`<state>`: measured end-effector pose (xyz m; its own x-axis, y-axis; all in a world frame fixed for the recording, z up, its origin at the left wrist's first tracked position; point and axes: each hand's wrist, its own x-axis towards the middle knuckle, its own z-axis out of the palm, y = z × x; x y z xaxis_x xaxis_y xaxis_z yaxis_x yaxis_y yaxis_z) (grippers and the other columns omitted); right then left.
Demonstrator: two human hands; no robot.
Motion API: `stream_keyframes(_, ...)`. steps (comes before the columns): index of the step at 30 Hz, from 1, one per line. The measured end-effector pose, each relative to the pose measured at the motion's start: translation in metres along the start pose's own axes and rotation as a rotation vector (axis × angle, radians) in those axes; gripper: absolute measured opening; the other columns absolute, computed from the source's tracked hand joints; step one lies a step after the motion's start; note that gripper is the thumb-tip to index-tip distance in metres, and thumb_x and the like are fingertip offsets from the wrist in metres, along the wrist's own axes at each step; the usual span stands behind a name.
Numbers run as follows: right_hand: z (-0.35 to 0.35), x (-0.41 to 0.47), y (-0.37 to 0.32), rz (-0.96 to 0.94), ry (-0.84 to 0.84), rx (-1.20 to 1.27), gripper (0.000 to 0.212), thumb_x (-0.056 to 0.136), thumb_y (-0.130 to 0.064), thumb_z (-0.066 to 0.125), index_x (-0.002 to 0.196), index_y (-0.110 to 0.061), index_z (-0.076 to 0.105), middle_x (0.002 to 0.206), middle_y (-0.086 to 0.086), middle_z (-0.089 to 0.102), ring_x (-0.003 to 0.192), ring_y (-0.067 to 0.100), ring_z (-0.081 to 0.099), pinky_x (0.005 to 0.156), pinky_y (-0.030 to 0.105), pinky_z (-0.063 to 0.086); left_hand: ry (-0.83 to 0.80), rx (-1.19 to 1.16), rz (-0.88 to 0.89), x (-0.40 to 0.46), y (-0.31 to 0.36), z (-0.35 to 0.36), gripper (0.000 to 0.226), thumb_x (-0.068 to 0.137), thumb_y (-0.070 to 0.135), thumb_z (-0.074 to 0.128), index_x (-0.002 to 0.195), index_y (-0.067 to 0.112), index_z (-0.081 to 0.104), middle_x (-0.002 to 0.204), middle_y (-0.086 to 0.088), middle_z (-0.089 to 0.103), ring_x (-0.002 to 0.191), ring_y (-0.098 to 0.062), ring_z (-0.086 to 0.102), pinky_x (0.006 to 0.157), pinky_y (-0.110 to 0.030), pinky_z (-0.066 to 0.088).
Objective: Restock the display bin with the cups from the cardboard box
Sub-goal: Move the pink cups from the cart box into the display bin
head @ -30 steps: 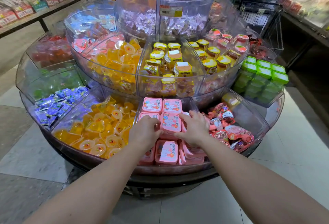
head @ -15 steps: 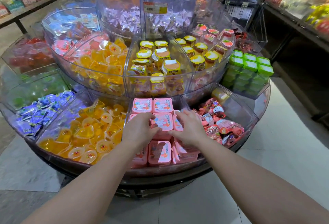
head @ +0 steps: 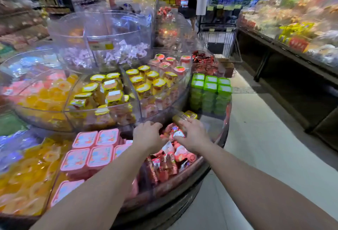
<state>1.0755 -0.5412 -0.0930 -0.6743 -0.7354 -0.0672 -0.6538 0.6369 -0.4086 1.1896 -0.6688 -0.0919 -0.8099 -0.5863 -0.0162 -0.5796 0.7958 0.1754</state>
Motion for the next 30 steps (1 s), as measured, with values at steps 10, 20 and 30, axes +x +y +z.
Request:
stream_keyframes(10, -0.114, 0.017, 0.191, 0.159, 0.127, -0.059, 0.05, 0.088, -0.039, 0.057, 0.136, -0.028, 0.051, 0.14, 0.007, 0.047, 0.13, 0.029, 0.04, 0.109, 0.033, 0.03, -0.016, -0.016, 0.196, 0.1, 0.211, 0.029, 0.061, 0.078, 0.059, 0.058, 0.13, 0.029, 0.05, 0.133, -0.002, 0.051, 0.124, -0.027, 0.046, 0.103, -0.036, 0.038)
stream_keyframes(20, -0.167, 0.148, 0.341, 0.286, 0.085, -0.034, 0.06, 0.089, -0.046, 0.058, 0.143, -0.029, 0.04, 0.151, 0.006, 0.035, 0.14, 0.026, 0.027, 0.114, 0.036, 0.026, -0.044, -0.065, 0.329, 0.277, 0.348, 0.067, 0.062, 0.083, 0.054, 0.058, 0.136, 0.026, 0.045, 0.132, -0.005, 0.052, 0.126, -0.027, 0.044, 0.102, -0.036, 0.037)
stream_keyframes(30, -0.259, 0.341, 0.463, 0.346, 0.126, -0.15, 0.059, 0.091, -0.047, 0.053, 0.145, -0.029, 0.038, 0.152, 0.006, 0.034, 0.141, 0.024, 0.026, 0.113, 0.036, 0.027, -0.026, -0.049, 0.364, 0.509, 0.454, 0.055, 0.054, 0.08, 0.055, 0.057, 0.128, 0.031, 0.048, 0.128, 0.0, 0.053, 0.122, -0.027, 0.046, 0.1, -0.042, 0.037)
